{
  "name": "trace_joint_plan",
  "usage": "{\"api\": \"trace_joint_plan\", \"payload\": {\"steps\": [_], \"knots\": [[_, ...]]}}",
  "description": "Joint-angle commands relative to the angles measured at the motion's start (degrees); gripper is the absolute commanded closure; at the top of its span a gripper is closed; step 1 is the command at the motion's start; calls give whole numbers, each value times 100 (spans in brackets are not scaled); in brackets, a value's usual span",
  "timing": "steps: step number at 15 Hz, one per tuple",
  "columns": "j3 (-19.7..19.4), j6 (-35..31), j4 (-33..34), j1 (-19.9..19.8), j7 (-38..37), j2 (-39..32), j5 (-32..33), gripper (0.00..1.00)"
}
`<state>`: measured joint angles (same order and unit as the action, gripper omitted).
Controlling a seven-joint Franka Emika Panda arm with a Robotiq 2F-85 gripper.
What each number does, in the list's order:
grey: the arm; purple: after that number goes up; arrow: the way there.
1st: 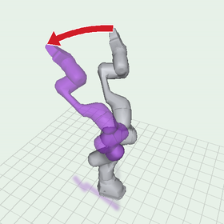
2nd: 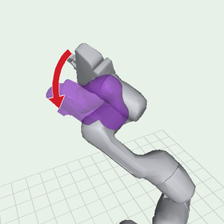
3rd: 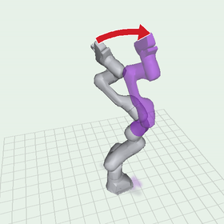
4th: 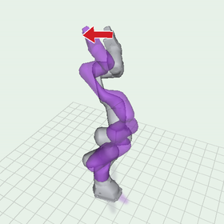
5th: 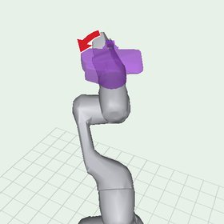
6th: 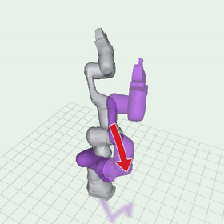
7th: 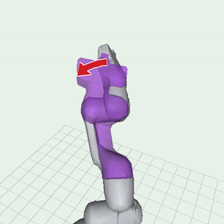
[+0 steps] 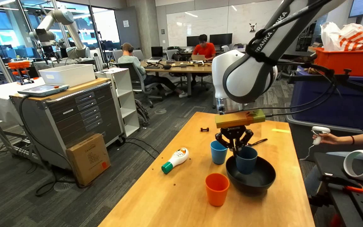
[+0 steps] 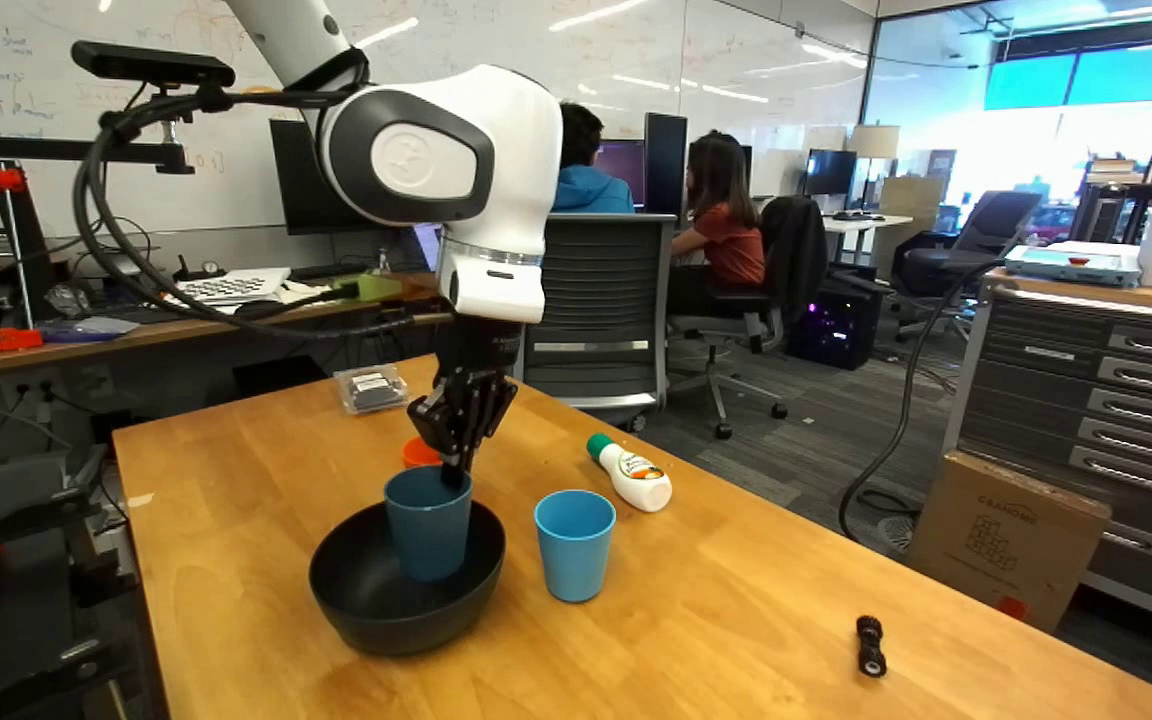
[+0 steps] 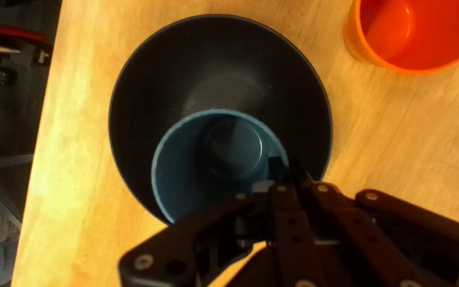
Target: Stack up the cups inside the black bowl then put the fork inside the blue cup
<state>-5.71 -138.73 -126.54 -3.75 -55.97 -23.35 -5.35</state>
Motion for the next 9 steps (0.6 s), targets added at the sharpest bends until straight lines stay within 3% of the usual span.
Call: {"api": "trace_joint_plan", "payload": {"steps": [1,5,6,7,9], "knots": [[-79,49,230,109,32,-266,-192,98],[-101,52,198,123,28,-358,-212,96],[-112,51,190,134,18,-359,-195,70],[-121,46,181,147,8,-347,-178,70],[-124,48,166,167,-4,-296,-165,56]]}}
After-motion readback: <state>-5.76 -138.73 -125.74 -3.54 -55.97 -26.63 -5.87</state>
